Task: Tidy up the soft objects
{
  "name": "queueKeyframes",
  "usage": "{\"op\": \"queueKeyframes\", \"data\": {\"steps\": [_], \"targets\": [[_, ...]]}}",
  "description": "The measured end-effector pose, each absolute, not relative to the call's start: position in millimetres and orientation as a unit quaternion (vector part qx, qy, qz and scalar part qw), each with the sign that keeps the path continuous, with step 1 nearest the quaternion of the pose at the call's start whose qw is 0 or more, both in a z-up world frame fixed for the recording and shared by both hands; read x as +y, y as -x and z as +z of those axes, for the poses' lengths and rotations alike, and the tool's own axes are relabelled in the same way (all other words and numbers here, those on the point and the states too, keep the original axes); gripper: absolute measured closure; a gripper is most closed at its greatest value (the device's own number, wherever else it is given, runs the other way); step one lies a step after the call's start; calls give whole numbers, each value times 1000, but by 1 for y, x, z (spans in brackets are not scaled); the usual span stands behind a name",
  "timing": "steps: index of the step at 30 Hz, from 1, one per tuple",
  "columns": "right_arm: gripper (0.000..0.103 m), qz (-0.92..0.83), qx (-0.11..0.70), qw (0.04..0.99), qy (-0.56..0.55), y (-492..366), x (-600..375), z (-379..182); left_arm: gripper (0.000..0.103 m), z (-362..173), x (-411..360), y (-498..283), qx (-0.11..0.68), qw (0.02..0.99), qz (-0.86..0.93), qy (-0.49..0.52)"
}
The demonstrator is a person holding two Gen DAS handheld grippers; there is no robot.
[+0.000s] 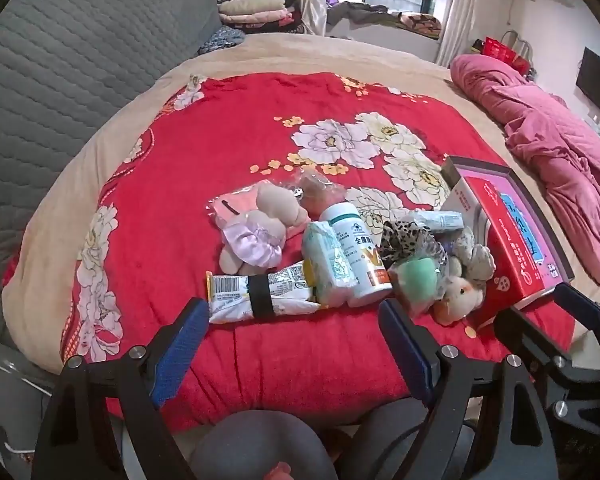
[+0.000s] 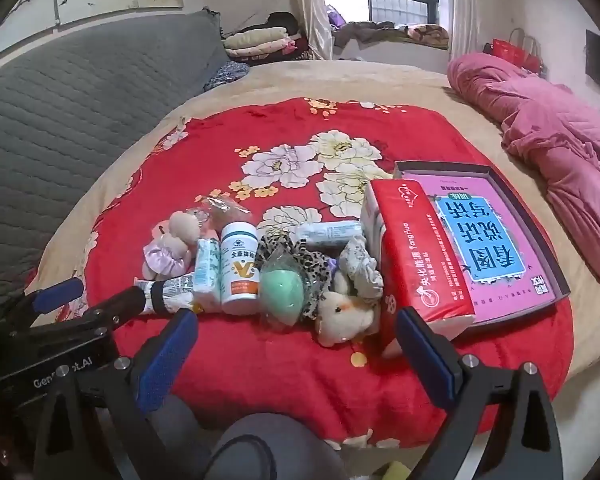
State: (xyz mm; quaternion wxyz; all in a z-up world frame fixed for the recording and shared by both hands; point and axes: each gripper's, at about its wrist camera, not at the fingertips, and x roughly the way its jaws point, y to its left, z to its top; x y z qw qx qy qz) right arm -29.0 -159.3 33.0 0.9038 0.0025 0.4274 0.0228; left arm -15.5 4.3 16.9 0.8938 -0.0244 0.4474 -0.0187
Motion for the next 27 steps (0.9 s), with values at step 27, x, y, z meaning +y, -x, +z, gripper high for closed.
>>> {"op": "queueKeyframes", "data": {"steps": [27], "targets": [[4,19,432,902,1,28,-159,33,15,19,2,14,452,891,-25,25]]}}
